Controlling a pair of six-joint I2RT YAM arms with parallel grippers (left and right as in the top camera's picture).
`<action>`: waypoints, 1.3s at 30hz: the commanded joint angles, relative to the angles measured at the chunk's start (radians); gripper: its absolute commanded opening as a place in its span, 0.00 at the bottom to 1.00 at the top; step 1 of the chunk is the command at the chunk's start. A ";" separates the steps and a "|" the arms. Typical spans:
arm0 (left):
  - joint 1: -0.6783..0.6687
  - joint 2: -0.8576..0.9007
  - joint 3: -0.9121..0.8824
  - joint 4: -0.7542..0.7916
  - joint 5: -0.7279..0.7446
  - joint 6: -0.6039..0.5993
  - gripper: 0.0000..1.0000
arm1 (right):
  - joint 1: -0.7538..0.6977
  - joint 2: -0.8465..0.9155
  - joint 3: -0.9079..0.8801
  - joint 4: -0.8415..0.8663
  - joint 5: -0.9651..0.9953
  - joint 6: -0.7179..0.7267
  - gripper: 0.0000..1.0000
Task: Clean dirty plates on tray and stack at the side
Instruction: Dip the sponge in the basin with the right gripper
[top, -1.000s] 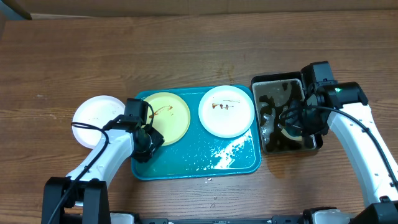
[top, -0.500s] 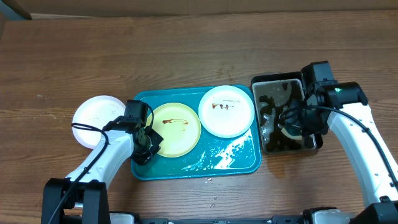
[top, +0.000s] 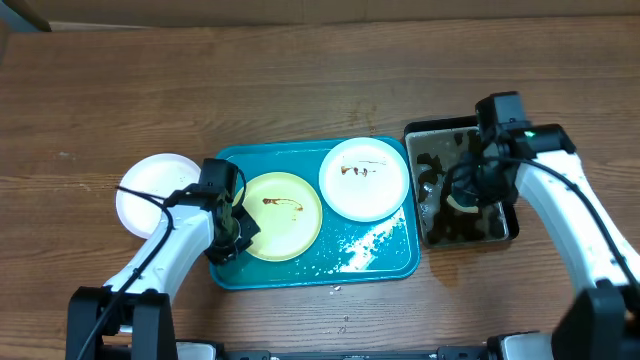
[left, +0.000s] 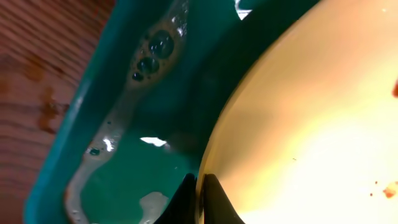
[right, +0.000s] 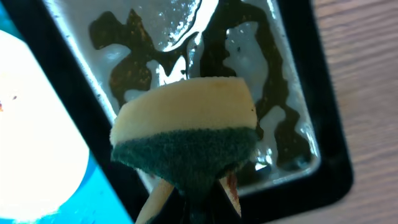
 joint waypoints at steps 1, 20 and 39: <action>0.005 0.008 0.053 -0.027 -0.047 0.126 0.04 | -0.003 0.056 -0.003 0.027 0.006 -0.011 0.04; 0.004 0.008 0.055 -0.127 -0.113 0.135 0.04 | -0.013 0.403 -0.003 0.123 0.099 0.115 0.04; 0.005 0.008 0.055 -0.132 -0.113 0.131 0.04 | 0.044 0.412 -0.003 0.117 0.032 0.094 0.04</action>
